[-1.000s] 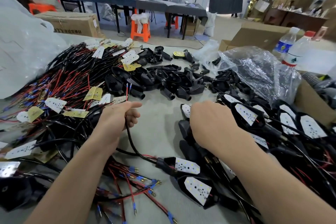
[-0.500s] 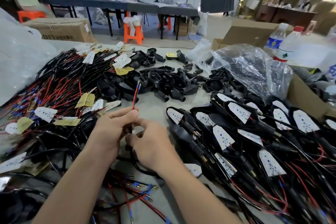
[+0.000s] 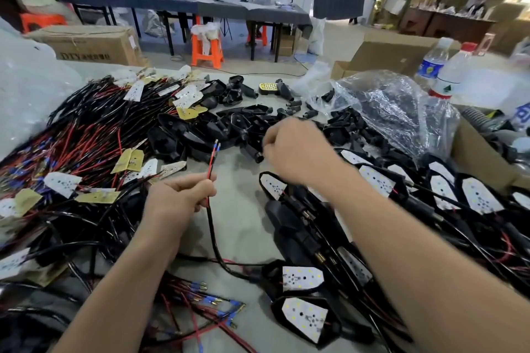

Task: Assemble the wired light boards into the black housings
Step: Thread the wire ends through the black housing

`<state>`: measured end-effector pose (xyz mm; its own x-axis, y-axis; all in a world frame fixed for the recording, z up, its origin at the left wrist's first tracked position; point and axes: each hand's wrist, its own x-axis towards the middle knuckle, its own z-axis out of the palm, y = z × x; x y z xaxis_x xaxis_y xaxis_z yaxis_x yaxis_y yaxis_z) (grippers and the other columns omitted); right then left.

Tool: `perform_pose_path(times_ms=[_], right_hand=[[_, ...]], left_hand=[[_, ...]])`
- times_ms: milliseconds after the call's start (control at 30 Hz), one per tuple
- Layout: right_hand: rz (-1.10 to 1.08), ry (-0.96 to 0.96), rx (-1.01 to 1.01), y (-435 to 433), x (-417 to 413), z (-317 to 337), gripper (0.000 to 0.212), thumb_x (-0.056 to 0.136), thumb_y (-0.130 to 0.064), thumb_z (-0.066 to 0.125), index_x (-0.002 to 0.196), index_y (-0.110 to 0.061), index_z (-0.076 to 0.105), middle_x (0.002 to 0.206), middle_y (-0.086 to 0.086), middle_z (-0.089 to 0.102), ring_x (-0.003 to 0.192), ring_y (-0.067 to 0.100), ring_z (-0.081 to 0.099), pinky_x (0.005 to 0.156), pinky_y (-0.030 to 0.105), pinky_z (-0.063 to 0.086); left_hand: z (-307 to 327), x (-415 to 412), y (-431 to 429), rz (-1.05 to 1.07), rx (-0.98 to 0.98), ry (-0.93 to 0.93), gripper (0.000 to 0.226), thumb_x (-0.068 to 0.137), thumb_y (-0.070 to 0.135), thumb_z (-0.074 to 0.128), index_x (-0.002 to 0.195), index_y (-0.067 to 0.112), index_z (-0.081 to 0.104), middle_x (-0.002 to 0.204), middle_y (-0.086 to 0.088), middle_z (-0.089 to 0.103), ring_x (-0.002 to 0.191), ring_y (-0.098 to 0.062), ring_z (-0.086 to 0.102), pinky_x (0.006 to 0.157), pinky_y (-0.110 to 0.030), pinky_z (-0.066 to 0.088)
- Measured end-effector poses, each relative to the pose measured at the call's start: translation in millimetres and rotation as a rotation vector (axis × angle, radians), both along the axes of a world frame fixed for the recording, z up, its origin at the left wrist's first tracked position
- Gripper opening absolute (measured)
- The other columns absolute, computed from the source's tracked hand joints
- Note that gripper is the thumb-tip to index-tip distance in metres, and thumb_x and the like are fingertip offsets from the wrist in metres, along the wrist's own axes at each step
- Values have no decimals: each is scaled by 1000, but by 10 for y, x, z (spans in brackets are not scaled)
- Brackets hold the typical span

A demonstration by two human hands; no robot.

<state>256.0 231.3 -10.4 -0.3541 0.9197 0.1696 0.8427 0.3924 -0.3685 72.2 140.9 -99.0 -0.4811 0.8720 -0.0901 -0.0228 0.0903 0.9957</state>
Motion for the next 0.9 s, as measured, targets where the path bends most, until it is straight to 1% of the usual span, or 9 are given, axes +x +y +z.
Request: perform_pose_path(times_ms=[133,200,333,533,600,667,700,800,900], right_hand=[[48,-591,-47,662,302,154,30,94,-8,47,64,-11,48,74,8,51,78,29,57,59,30,42],[25,-740,-106,862,383,83,34,95,-4,44,62,-10,41,71,7,44,74,27,50,59,29,39],[-5,-763,-205,1213,476,-69,22,94,3,44,74,-2,53,91,13,56,88,30,57,75,34,47],[-30,-789,-217,1490,399,-256,27,98,-2,51,74,-11,57,76,3,55,78,23,55,54,27,41],[-26,-800,-211,1518,366,-275,16,95,-1,53,95,-5,68,97,9,66,82,27,60,64,30,49],[-21,-782,-152,1577,345,-308,25,96,-3,52,117,1,65,126,12,61,101,30,63,75,31,50],[-16,-767,-137,1569,329,-313,27,96,-5,53,120,-1,64,129,12,59,106,30,63,76,31,48],[-29,-753,-149,1500,278,-326,12,93,-3,52,90,-6,63,93,10,62,80,26,60,61,28,44],[-98,-700,-175,1475,264,-345,28,88,1,56,63,-10,50,66,5,48,55,18,44,46,26,35]], left_hand=[[-13,128,-5,29,-33,231,22,83,10,81,85,32,81,68,8,76,53,0,62,60,-16,46],[-26,167,-2,30,-64,327,23,83,17,82,80,39,79,68,15,75,58,5,65,65,-19,46],[-40,183,-4,1,-96,427,26,82,23,82,74,47,75,68,22,73,63,8,65,66,-23,49],[-47,156,37,2,-130,417,19,81,25,81,75,43,79,68,24,72,63,10,63,67,-23,48],[-52,143,52,4,-134,396,18,81,25,80,76,42,80,69,23,73,64,8,65,69,-24,49],[-54,141,62,-3,-137,394,16,82,25,79,77,40,81,69,21,73,65,5,66,71,-26,52],[-53,143,64,-5,-142,396,15,82,25,79,78,39,81,68,20,73,66,3,67,72,-27,53],[-41,150,60,-5,-157,399,14,82,26,79,78,39,81,68,19,73,70,-3,69,76,-31,57],[-34,154,48,2,-133,386,16,82,23,80,77,38,82,66,19,73,64,3,65,66,-22,51]])
